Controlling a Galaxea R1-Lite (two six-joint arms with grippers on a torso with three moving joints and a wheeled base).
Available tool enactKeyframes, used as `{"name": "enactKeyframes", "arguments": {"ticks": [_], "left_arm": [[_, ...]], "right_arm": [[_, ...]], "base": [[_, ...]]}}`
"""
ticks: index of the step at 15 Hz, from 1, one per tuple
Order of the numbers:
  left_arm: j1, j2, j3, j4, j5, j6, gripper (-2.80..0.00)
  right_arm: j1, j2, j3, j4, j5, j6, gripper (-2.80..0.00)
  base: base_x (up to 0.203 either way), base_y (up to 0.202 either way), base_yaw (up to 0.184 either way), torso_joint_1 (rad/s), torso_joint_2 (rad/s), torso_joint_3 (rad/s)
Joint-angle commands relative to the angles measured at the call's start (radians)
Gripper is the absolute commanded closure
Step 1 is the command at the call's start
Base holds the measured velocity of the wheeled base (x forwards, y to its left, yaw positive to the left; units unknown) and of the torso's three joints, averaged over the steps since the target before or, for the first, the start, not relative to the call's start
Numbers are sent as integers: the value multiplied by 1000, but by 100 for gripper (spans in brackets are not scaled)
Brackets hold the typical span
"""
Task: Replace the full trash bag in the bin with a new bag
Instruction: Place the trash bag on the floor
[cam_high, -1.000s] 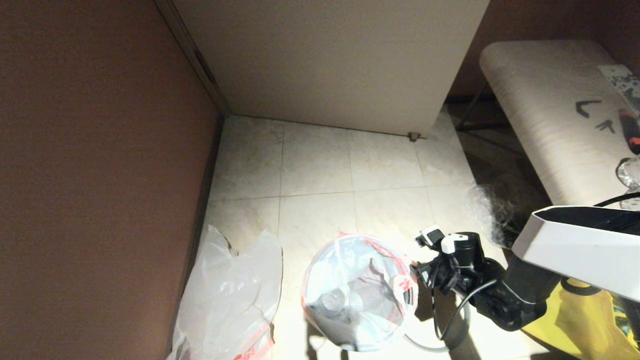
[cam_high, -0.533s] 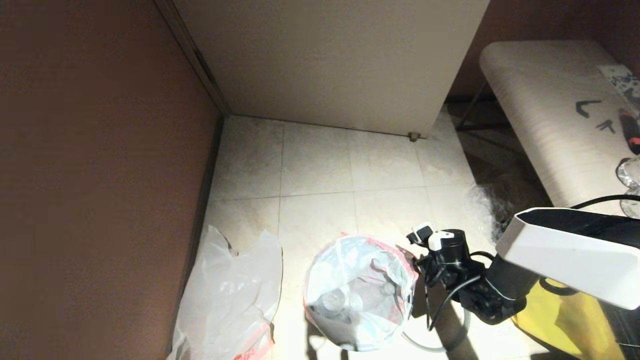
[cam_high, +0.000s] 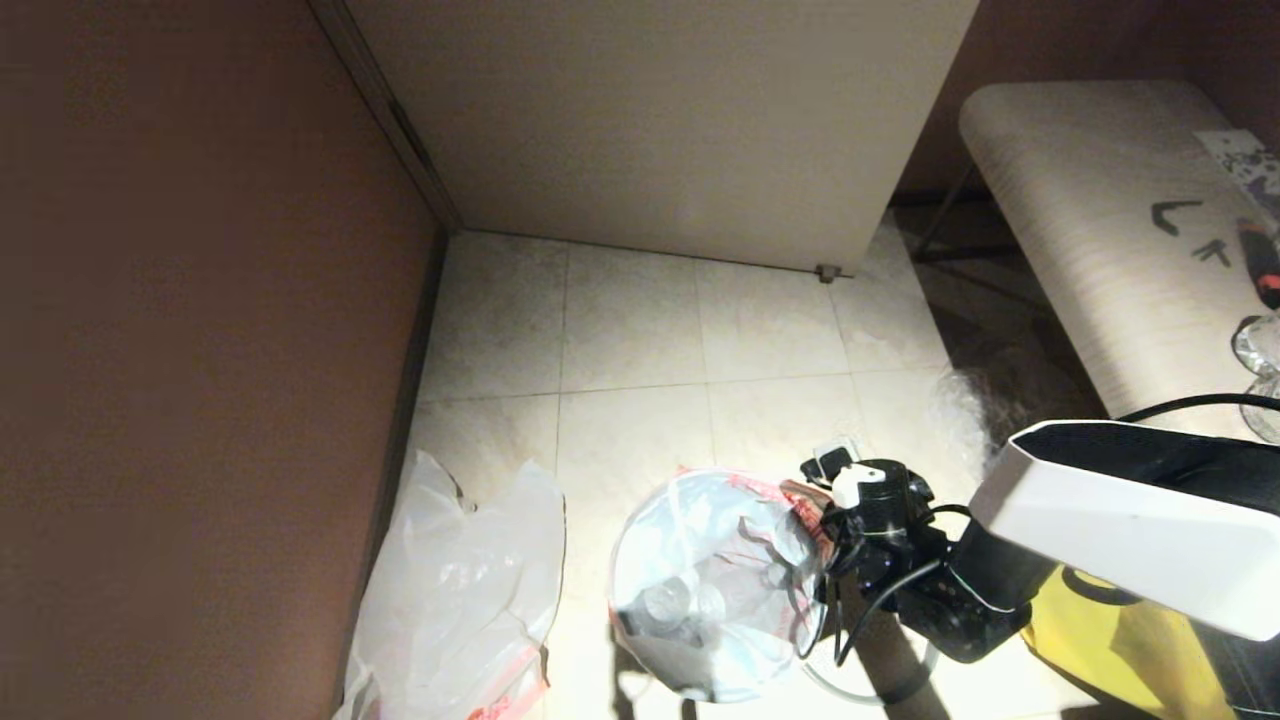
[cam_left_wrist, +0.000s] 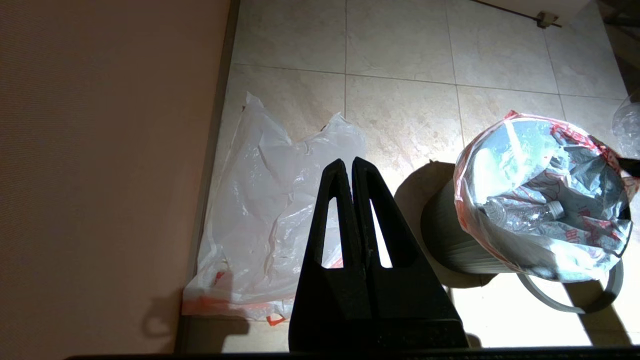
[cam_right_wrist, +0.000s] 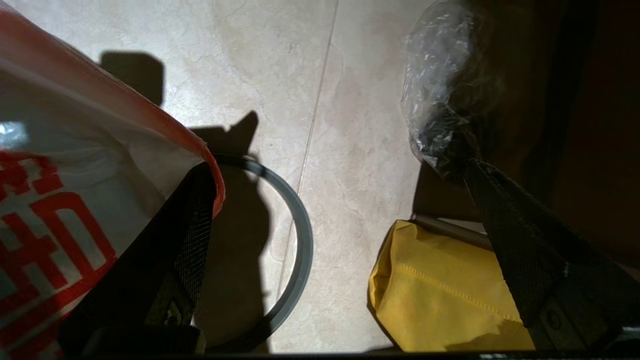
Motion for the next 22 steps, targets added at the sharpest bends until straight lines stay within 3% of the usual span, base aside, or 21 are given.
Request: {"name": "enactKeyframes", "arguments": {"ticks": [1,8,13,22], "left_arm": [[0,1,0,0,1,-1,0],[0,1,0,0,1,-1,0],[0,1,0,0,1,-1,0],[0,1,0,0,1,-1,0]], "right_arm": [[-2,-42,12,-11,-6,-11,-280],[-4,35,36,-367,-31,-111,-280],[-24,63,83,-369,87,-118,-280],[-104,188,-111,-335,169,-120,-280]], "base": [[0,0,0,0,0,0],[0,0,0,0,0,0],[0,0,0,0,0,0],[0,0,0,0,0,0]]}}
